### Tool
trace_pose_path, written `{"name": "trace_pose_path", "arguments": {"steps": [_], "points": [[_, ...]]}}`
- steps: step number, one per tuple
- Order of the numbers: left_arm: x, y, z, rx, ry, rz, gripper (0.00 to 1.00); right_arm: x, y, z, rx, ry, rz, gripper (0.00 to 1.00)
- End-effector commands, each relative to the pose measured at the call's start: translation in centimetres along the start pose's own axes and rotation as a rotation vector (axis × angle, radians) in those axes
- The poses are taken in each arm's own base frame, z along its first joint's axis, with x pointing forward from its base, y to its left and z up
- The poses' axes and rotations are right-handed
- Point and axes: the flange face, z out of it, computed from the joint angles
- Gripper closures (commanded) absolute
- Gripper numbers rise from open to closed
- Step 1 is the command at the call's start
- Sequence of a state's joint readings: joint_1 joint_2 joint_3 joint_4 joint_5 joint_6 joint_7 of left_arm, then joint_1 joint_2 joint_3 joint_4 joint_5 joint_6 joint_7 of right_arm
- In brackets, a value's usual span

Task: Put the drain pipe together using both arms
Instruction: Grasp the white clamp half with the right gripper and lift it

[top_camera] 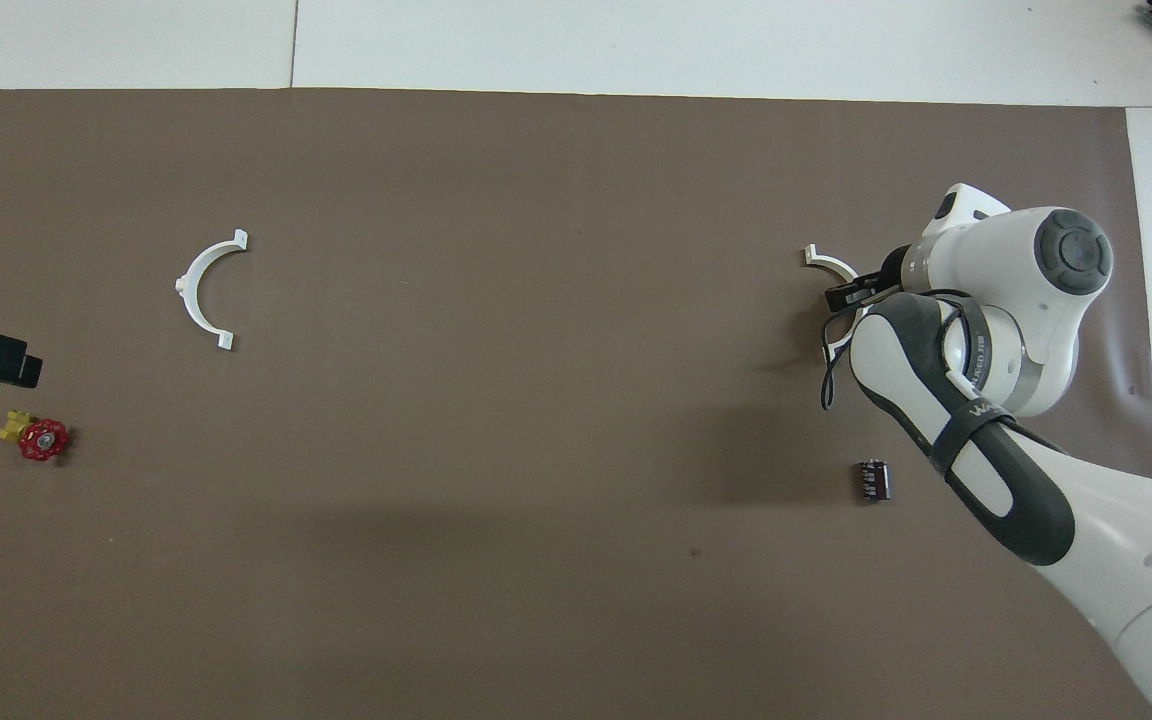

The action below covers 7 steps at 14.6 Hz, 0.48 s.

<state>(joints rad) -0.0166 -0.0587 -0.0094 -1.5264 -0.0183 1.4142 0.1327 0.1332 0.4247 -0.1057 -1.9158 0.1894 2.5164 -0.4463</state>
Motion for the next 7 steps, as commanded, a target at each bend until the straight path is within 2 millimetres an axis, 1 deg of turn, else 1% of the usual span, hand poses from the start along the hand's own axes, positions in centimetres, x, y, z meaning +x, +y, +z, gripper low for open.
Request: {"name": "trace_pose_path", "arguments": {"steps": [1,2,6,7], "points": [[-0.95,-0.18,0.05,0.016,-0.002,-0.008,0.0,-0.49,0.55,0.46,0.007,0.021,-0.049,0.72],[-0.95,-0.18,-0.02,0.016,-0.001,-0.008,0.0,-0.63,0.54,0.6,0.007,0.019,-0.059,1.0],[-0.95,-0.18,0.05,0.016,-0.002,-0.008,0.0,-0.39,0.08,0.55,0.009,0.019,-0.04,1.0],[-0.95,-0.18,-0.02,0.016,-0.001,-0.008,0.0,-0.16,-0.12,0.24,0.012,0.019,-0.041,1.0]]}}
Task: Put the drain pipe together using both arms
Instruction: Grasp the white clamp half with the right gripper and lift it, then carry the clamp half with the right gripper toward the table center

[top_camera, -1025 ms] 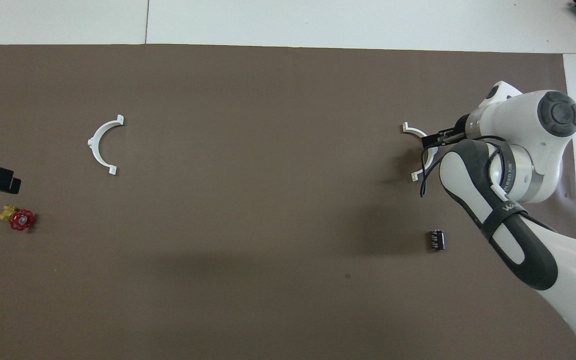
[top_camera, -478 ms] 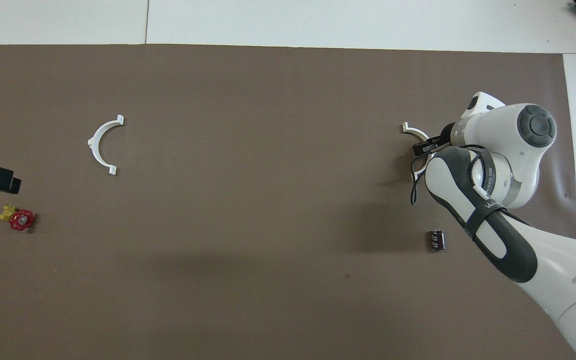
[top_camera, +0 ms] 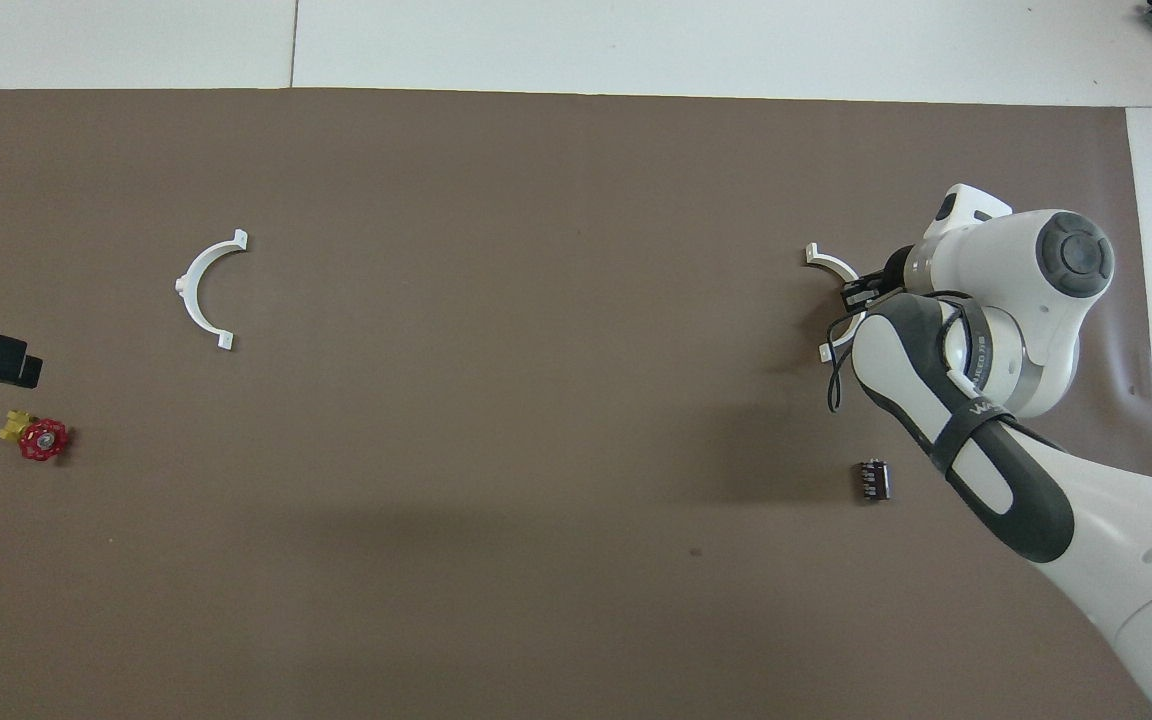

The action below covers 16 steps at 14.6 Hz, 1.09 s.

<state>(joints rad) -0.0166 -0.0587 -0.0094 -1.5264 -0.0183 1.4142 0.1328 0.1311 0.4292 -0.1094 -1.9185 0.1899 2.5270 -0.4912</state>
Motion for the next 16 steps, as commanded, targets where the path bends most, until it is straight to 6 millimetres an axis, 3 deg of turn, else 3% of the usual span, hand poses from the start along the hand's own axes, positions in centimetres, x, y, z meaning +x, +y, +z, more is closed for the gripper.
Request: {"name": "trace_pose_path", "arguments": {"steps": [1,5,8,16], "points": [[-0.9,-0.2,0.1,0.016,-0.002,-0.008,0.0,0.3,-0.6,-0.4,0.018,0.019,-0.004,1.0],[-1.0,-0.2,0.0,0.016,-0.001,-0.008,0.0,2.7,-1.7,-4.0,0.046,-0.001,-0.047,1.0],[-1.0,-0.2,0.0,0.016,-0.001,-0.008,0.0,4.9,-6.8,-5.1,0.066,0.0,-0.102,1.0],[-0.9,-0.2,0.1,0.016,-0.002,-0.008,0.0,8.8,-22.9,-6.0,0.004,-0.006,0.121,1.0]]}}
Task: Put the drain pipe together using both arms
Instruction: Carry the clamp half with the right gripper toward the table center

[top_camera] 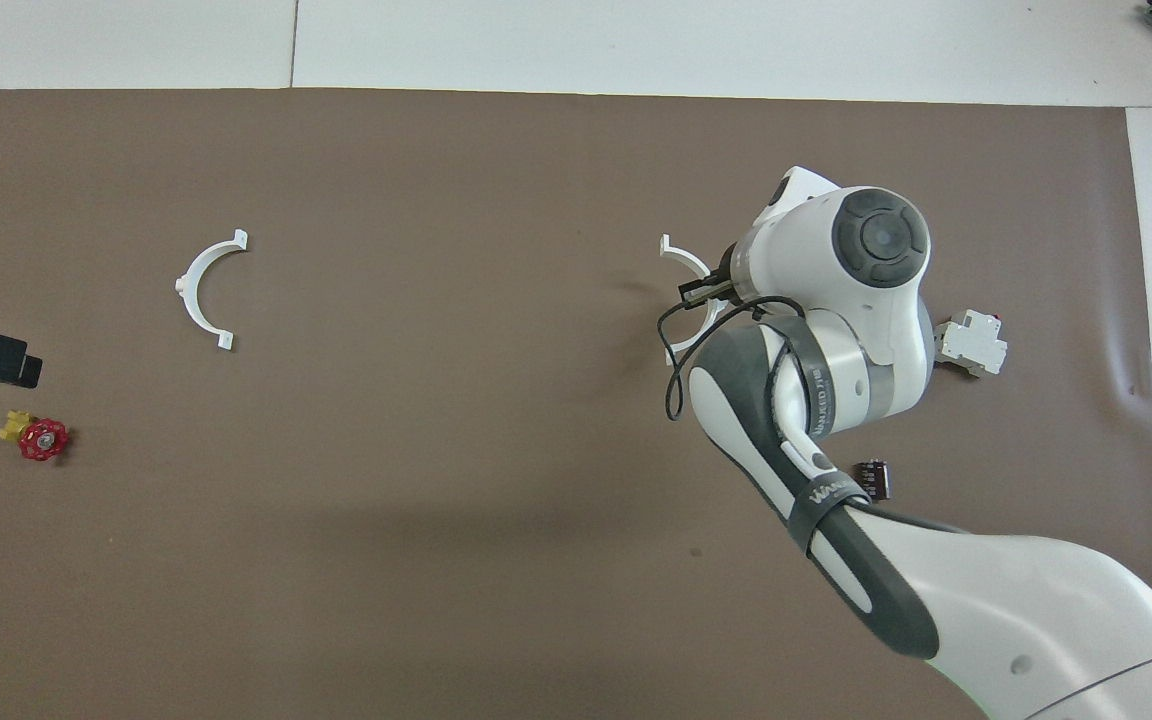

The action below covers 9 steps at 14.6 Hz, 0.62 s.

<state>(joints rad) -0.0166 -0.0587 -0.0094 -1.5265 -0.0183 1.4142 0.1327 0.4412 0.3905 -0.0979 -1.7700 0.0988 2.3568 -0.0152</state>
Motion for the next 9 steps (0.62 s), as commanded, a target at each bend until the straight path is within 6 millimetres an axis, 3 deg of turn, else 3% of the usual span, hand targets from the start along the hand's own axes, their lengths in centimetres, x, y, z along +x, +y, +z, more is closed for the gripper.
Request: {"name": "trace_pose_path", "arguments": {"steps": [1,3,9], "points": [[-0.9,-0.1,0.1,0.016,-0.002,-0.006,0.0,0.7,-4.4,0.8,-0.031,-0.008,0.063,1.0],[-1.0,-0.2,0.0,0.016,-0.001,-0.008,0.0,0.4,-7.5,1.9,-0.042,-0.013,0.083,1.0],[-0.9,-0.2,0.0,0.016,-0.002,-0.008,0.0,-0.6,-9.7,4.3,-0.085,-0.019,0.004,1.0]]}}
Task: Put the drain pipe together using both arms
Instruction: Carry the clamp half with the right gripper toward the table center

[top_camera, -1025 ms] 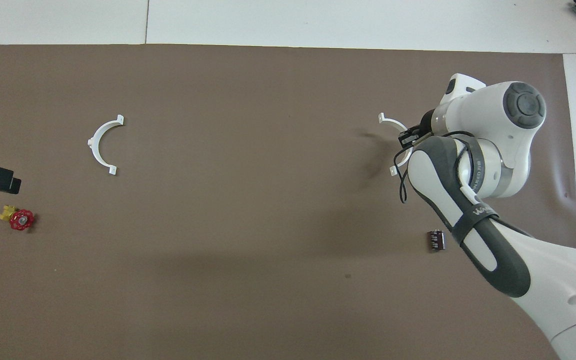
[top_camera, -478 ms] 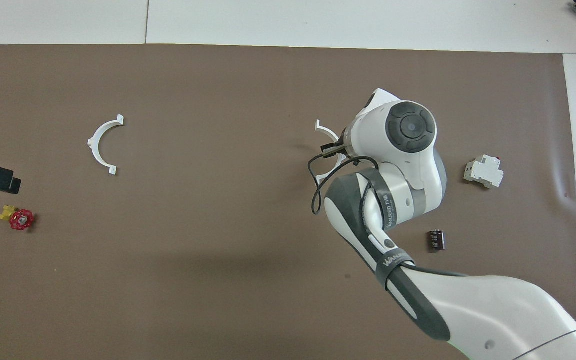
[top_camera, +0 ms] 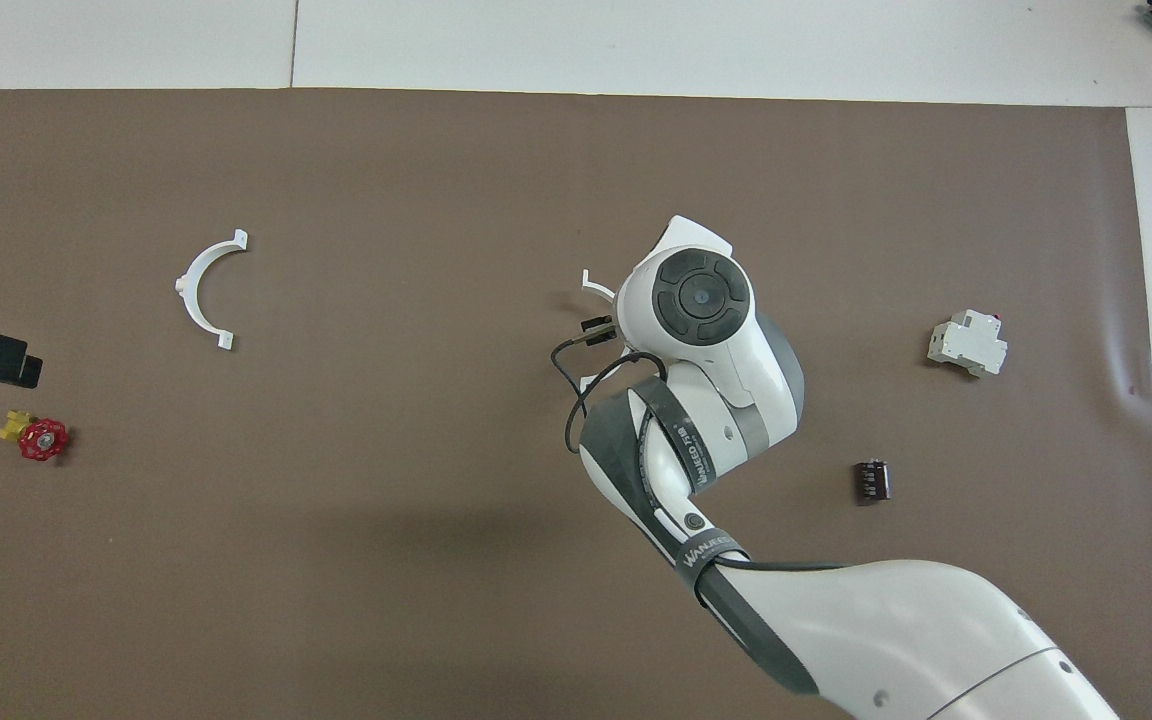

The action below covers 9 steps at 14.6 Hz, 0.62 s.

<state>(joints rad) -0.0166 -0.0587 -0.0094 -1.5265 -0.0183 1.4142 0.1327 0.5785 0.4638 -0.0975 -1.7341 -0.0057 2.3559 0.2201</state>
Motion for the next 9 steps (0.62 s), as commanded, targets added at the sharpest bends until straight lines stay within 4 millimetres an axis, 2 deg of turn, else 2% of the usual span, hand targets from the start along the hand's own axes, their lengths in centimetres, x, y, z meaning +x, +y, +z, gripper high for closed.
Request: {"name": "trace_pose_path", "arguments": {"steps": [1,5,9], "points": [[-0.9,-0.2,0.0,0.016,-0.002,-0.008,0.0,0.1,-1.3,1.0,-0.024,0.027,-0.033,1.0],[-1.0,-0.2,0.0,0.016,-0.001,-0.008,0.0,-0.7,-2.7,1.9,-0.022,0.016,-0.066,1.0],[-0.8,-0.3,0.0,0.017,0.01,-0.012,0.0,-1.4,-2.8,2.7,-0.024,0.002,-0.072,1.0]]}}
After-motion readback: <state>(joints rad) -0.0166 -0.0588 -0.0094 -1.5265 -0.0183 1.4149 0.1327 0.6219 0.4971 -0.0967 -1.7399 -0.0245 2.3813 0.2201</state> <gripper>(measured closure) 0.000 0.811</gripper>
